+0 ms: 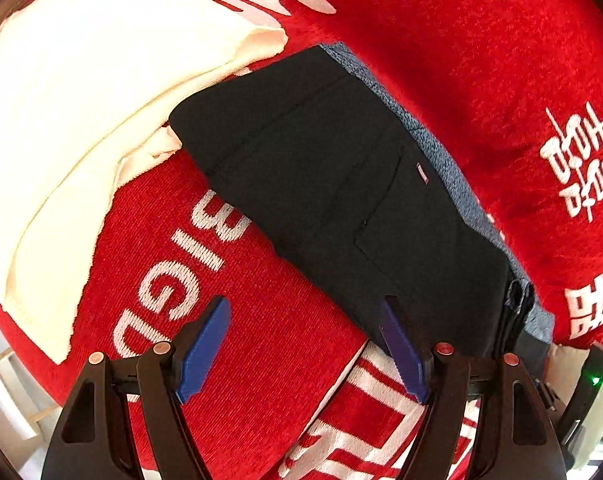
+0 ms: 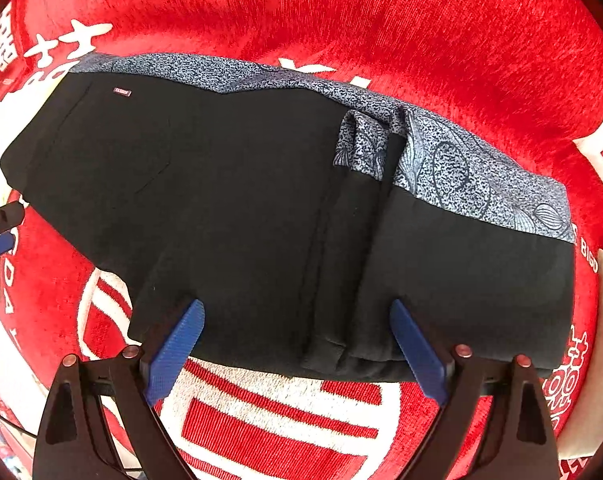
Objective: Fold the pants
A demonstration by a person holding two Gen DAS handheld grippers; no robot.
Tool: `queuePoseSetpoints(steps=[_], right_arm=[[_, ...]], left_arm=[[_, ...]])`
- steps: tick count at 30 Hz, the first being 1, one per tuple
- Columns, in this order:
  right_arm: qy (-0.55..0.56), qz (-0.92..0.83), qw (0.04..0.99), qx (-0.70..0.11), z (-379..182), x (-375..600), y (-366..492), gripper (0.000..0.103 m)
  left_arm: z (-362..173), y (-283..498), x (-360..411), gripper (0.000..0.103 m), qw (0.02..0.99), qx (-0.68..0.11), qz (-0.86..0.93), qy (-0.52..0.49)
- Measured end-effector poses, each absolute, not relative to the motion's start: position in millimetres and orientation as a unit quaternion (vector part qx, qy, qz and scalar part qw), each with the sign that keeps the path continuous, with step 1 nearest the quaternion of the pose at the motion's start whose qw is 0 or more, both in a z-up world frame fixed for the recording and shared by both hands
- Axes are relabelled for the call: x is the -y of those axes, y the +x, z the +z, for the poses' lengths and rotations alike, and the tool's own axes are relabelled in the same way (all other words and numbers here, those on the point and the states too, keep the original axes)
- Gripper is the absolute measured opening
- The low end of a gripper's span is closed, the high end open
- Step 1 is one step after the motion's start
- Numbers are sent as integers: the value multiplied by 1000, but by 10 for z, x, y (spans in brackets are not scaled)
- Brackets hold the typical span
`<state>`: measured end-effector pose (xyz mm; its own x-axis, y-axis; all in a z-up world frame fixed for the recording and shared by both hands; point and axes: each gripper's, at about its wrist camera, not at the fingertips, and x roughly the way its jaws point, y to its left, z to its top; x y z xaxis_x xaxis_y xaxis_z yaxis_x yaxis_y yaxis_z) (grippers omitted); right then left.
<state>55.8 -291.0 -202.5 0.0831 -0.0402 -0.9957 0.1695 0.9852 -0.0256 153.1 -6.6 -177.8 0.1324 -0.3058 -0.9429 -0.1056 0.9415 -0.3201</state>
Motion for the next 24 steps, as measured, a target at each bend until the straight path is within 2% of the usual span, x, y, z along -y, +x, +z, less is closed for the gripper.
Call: queuePoseSetpoints(steps=[9,20,21,22,24], right_arm=[[40,-72,737,-671,-2053,2880,573,95],[37,-76,742,-665,-2062,2845,506,96],[37,-76,742,-665,-2062,2845,504,96],[37,-76,743,-664,-2059,2844,501,96],[37,-76,743,-664,-2059,2845,499,96]], left_arm=[[-1867,1661,-238,77,740,-611,-89,-266],[-1990,1852,-312,77,744,-581,-119,-307],[-1991,1880,-305,78,745,-578,-121,-310],[-1996,1904,-312,84,745,-575,-123,-315],[-1984,1964,-302,86,745,-568,-124,-328]])
